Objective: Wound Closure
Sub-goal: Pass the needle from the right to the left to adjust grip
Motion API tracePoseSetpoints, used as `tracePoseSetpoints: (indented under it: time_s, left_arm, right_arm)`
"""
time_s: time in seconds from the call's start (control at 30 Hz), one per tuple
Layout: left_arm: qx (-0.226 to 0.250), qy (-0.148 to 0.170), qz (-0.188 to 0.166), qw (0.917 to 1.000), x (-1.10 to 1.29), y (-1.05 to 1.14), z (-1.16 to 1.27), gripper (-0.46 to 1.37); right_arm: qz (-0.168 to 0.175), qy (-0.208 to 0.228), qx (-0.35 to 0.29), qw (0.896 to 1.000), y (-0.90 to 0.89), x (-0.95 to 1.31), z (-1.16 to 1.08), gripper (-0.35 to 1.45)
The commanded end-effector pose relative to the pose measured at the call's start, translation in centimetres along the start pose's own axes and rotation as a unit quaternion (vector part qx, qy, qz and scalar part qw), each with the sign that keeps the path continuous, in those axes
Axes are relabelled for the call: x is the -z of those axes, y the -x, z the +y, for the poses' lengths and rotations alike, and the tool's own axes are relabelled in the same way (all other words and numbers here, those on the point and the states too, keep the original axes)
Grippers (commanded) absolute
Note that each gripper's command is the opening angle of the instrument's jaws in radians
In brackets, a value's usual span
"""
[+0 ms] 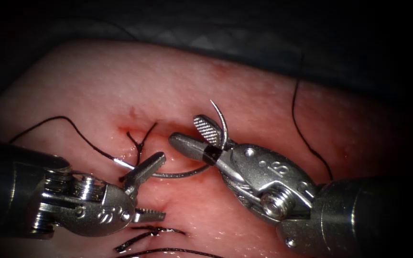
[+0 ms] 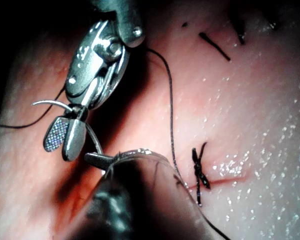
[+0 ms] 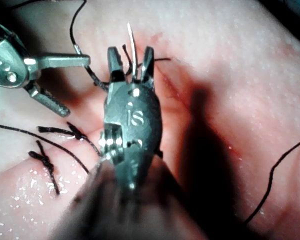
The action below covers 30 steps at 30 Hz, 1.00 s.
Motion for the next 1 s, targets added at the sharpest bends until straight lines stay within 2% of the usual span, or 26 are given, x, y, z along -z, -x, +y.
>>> tracePoseSetpoints:
  time_s: [0.03,0.1,0.23,0.37,1.0]
  left_arm:
    - [0.021,0.003,0.003,0.9998,-0.03,0.02,-0.01,0.66]
    - [0.054,0.003,0.006,0.9985,-0.06,0.03,-0.03,0.65]
    - [0.089,0.000,0.005,0.9960,-0.11,0.04,-0.06,0.66]
    - [0.104,-0.004,0.003,0.9946,-0.14,0.01,-0.07,0.66]
    - [0.117,-0.015,-0.004,0.9930,-0.27,-0.11,0.02,0.57]
  right_arm:
    - [0.006,0.010,-0.002,1.000,0.00,0.02,-0.02,-0.35]
    - [0.010,0.019,-0.004,1.000,-0.02,0.04,-0.04,-0.35]
    - [0.018,0.033,-0.006,0.999,-0.01,0.08,-0.09,-0.35]
    - [0.019,0.038,-0.007,0.999,0.00,0.10,-0.10,-0.35]
    - [0.027,0.071,-0.010,0.997,-0.01,0.13,-0.14,-0.35]
